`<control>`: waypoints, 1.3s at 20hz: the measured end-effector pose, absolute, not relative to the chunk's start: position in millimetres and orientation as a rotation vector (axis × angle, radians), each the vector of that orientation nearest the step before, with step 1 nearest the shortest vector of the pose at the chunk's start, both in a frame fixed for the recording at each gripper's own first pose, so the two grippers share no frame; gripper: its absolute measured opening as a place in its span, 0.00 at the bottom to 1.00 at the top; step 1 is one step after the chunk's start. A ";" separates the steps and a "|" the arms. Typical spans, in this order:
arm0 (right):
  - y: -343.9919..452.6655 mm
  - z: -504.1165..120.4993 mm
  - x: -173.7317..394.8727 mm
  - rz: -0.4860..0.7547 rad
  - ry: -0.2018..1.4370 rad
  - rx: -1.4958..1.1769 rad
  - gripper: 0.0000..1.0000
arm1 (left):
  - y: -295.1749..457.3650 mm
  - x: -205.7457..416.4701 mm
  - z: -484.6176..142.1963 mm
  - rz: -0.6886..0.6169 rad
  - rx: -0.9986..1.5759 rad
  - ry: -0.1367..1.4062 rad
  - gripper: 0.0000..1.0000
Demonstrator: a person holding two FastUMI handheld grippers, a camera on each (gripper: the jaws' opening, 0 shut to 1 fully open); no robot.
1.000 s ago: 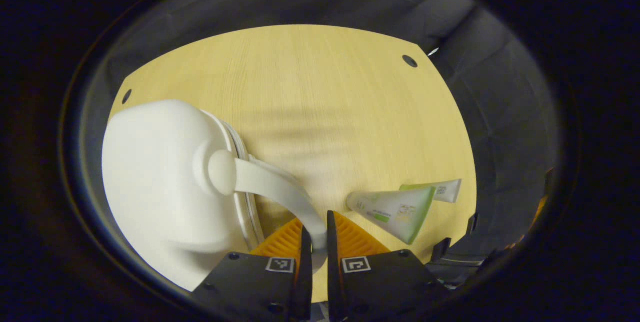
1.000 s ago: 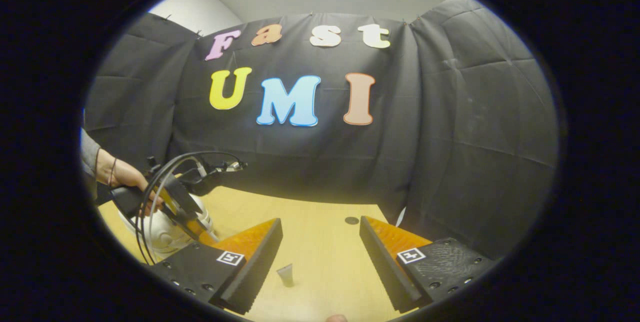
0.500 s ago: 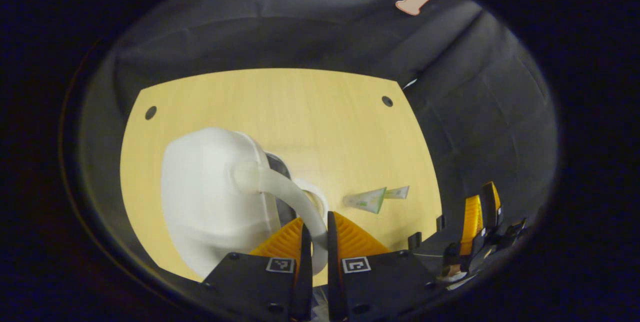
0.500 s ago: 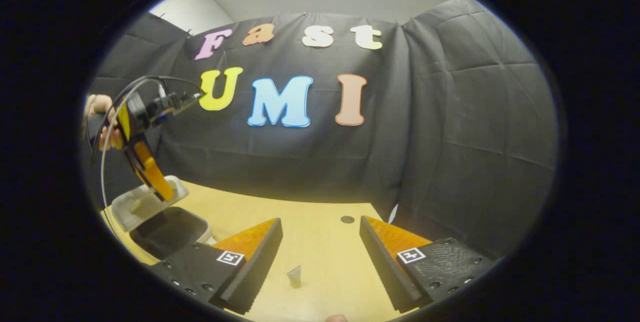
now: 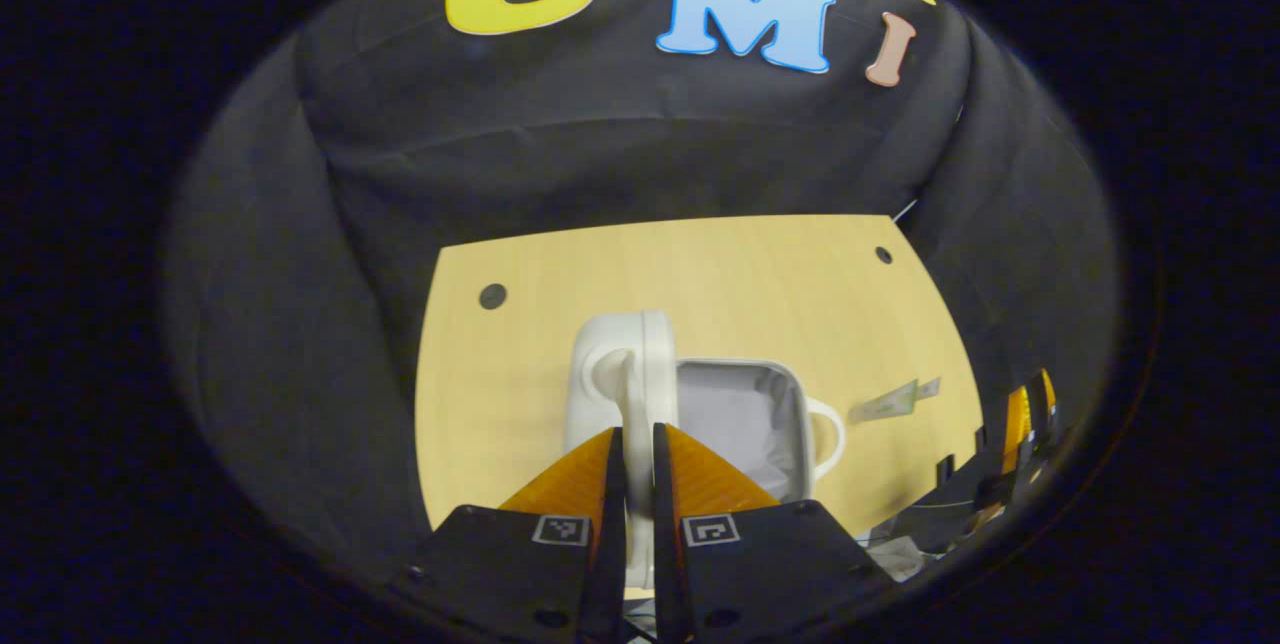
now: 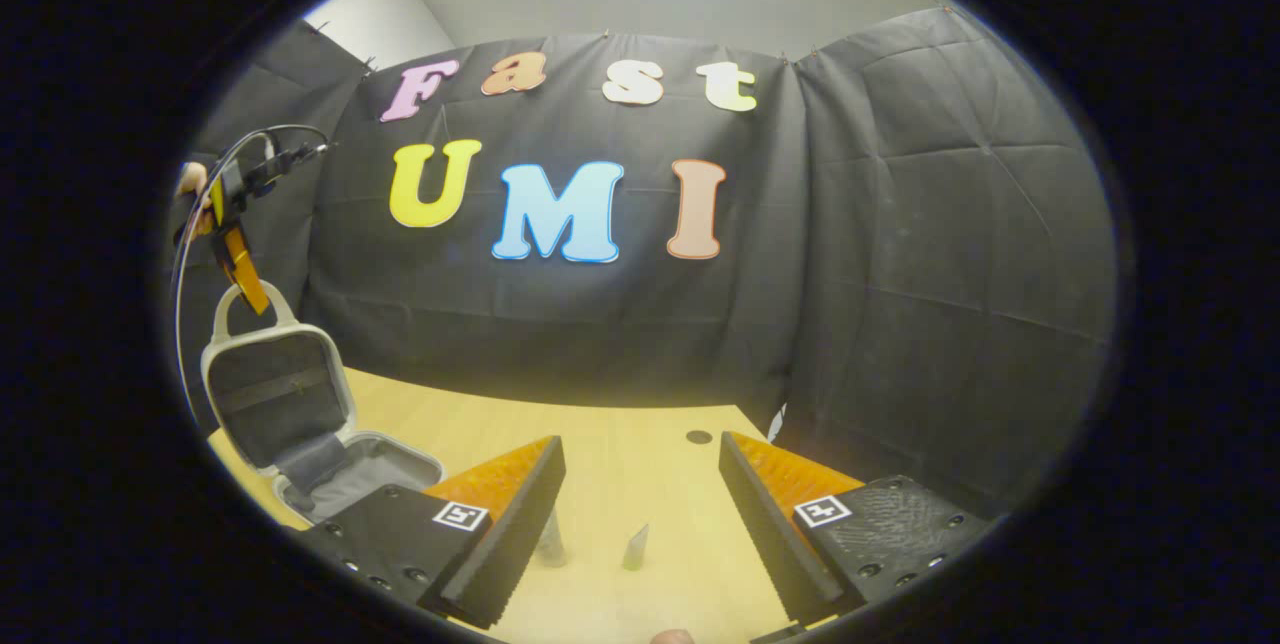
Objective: First open the suitcase, pack the skin care products into it, and then close the suitcase.
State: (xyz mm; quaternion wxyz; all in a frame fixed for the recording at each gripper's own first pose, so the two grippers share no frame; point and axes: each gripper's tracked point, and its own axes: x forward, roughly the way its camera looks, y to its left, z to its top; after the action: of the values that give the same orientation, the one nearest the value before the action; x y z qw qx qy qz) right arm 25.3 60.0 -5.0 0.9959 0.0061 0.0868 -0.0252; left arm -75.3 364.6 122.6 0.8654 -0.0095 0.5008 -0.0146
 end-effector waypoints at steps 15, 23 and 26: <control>97.7 -14.0 1.9 -0.119 0.281 0.021 0.94 | 597.1 -117.3 -126.3 0.230 -0.104 1.199 0.16; 90.4 -12.9 -2.4 -0.122 0.276 -0.018 0.95 | 610.8 -123.3 -162.3 0.321 -0.053 1.124 0.32; 83.5 -15.8 -5.0 -0.123 0.273 0.000 0.95 | 616.0 -116.5 -145.4 0.387 -0.050 1.009 0.50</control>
State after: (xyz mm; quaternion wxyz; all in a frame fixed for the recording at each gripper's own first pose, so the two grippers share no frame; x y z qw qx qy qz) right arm -5.0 83.5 -15.8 0.9888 -0.0002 0.1361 -0.0613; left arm -116.5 616.0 -145.4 0.8573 -0.0237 0.4802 0.1840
